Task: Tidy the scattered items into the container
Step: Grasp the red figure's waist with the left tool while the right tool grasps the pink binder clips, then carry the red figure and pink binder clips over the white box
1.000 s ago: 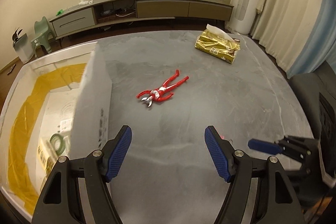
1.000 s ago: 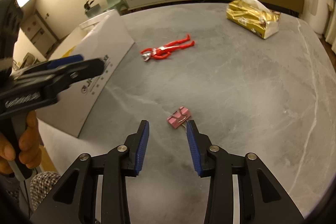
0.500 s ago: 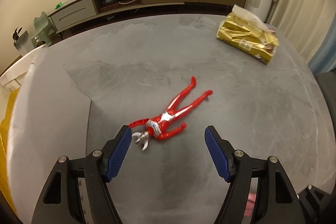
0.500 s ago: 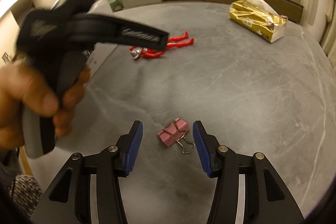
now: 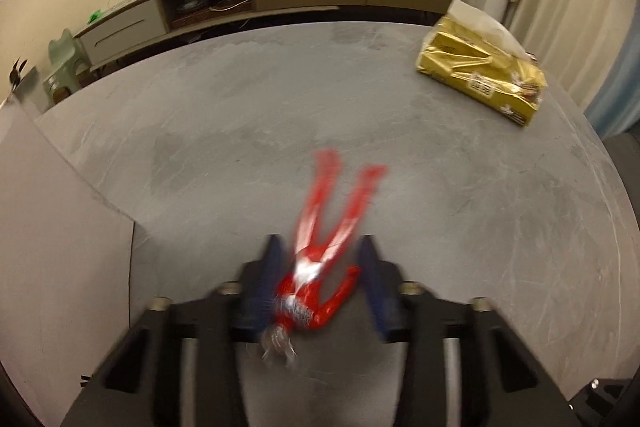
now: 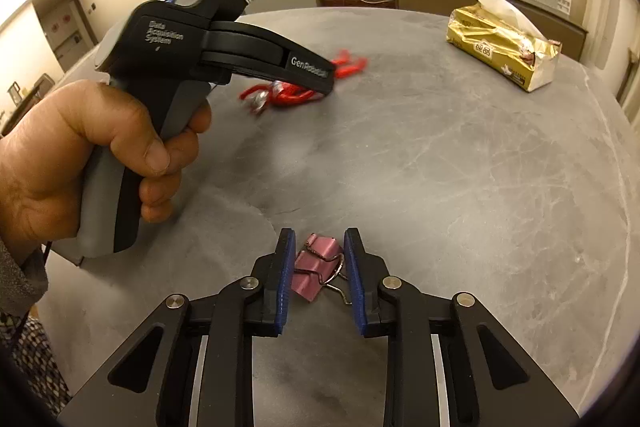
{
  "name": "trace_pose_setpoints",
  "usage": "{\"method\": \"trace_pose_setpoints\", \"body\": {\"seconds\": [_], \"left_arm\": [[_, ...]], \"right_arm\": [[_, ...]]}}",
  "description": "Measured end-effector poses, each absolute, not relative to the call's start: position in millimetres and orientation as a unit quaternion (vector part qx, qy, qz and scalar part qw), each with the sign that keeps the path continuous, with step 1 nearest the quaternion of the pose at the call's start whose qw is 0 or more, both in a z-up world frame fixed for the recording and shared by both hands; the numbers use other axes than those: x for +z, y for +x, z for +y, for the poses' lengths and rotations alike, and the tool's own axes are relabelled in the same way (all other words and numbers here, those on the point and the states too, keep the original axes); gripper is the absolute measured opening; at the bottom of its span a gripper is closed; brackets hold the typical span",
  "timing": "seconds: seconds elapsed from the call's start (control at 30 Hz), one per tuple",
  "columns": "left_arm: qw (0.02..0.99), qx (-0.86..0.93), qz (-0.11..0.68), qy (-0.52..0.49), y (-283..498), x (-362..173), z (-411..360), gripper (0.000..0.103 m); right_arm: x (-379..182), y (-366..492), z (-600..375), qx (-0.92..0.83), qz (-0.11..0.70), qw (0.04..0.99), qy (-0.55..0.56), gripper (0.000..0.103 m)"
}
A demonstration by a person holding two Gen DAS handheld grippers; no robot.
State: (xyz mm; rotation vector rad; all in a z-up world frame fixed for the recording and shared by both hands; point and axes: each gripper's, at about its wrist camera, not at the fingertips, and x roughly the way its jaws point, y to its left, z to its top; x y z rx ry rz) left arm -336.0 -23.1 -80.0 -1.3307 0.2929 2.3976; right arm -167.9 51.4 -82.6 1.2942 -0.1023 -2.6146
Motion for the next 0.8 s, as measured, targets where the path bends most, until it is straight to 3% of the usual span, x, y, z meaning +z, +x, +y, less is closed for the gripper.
{"method": "trace_pose_setpoints", "body": {"seconds": [0.13, 0.47, 0.5, 0.8], "left_arm": [[0.201, 0.853, 0.126, -0.466, -325.5, -78.0, -10.6, 0.035], [0.219, 0.858, 0.101, -0.454, -296.1, -58.7, -12.3, 0.035], [0.223, 0.858, 0.098, -0.452, -291.5, -54.9, -12.6, 0.035], [0.238, 0.862, 0.088, -0.439, -261.5, -34.1, -16.2, 0.035]], "right_arm": [[-83.6, -168.6, 59.5, -0.890, -0.063, 0.116, 0.437, 0.020], [-79.6, -158.4, 78.9, -0.890, -0.106, 0.115, 0.428, 0.019], [-78.3, -157.1, 80.3, -0.890, -0.109, 0.115, 0.427, 0.013], [-71.4, -141.8, 84.9, -0.893, -0.115, 0.111, 0.422, 0.013]]}}
